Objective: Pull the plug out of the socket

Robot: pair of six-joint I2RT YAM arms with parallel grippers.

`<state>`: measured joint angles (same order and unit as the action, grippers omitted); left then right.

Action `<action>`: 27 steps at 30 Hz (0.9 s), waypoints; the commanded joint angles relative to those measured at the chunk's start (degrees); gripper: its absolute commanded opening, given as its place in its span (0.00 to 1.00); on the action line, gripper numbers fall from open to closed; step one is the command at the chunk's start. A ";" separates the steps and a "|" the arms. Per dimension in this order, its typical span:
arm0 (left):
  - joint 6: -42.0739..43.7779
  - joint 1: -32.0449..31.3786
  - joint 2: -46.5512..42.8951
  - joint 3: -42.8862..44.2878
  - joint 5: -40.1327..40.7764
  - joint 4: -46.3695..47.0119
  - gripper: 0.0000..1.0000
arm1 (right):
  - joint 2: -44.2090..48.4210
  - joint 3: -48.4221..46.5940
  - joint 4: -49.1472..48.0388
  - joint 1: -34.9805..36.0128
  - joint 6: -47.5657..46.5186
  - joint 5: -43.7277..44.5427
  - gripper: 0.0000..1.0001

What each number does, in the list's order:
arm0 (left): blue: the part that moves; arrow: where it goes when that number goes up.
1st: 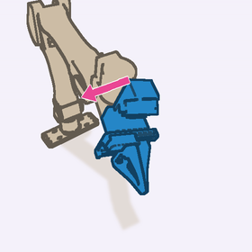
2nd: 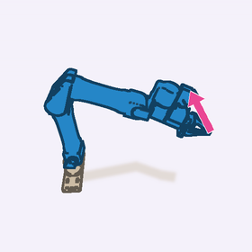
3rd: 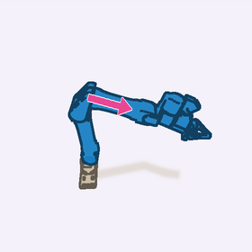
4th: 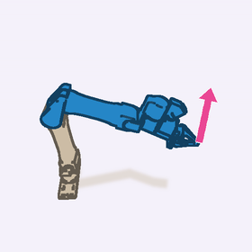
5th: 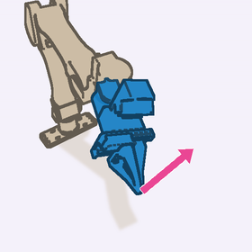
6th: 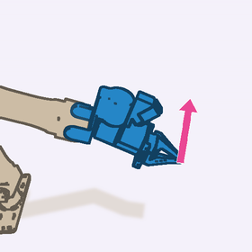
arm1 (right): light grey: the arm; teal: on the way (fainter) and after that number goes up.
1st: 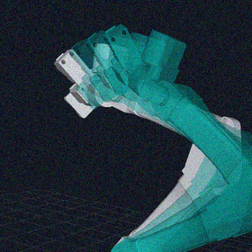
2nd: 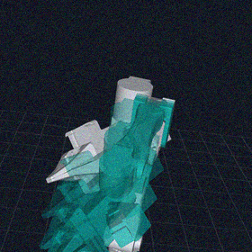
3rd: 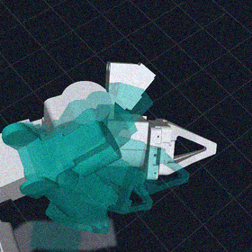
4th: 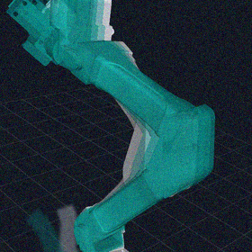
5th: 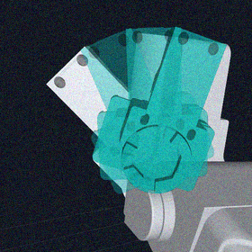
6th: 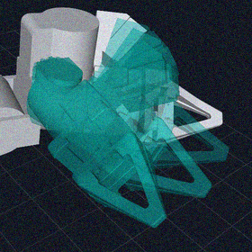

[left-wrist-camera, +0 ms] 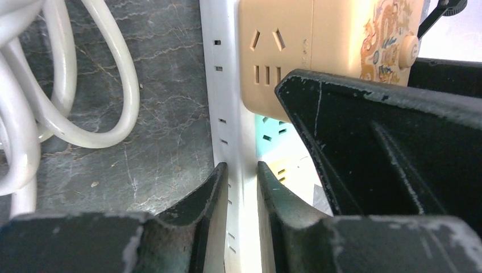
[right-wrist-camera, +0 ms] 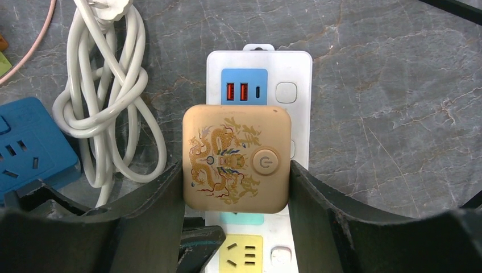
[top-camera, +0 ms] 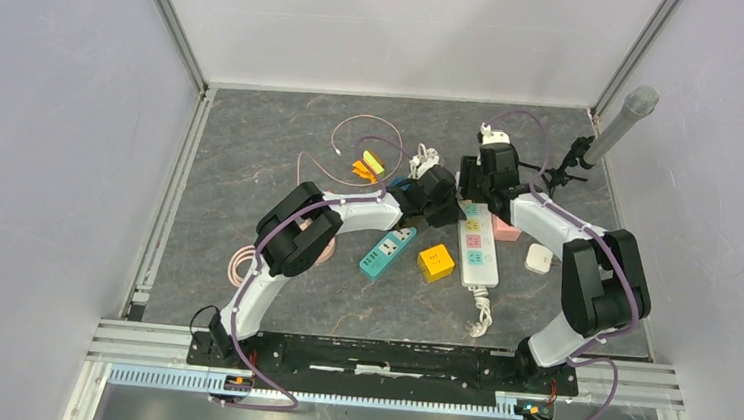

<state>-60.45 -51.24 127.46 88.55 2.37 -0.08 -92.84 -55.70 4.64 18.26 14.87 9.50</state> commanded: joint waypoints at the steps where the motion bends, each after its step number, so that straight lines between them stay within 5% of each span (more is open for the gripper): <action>1: -1.98 -0.22 2.08 -0.31 -1.49 -2.36 0.27 | 1.86 -4.73 -2.31 -0.50 2.18 -8.25 0.00; 27: -1.89 0.18 2.67 -0.44 -1.62 -2.06 0.22 | 4.49 -0.52 -4.21 3.10 0.39 -1.09 0.00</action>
<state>-61.12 -50.74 127.46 88.55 -0.16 -0.14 -92.42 -55.96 6.13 19.38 14.20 11.49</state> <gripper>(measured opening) 0.219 0.640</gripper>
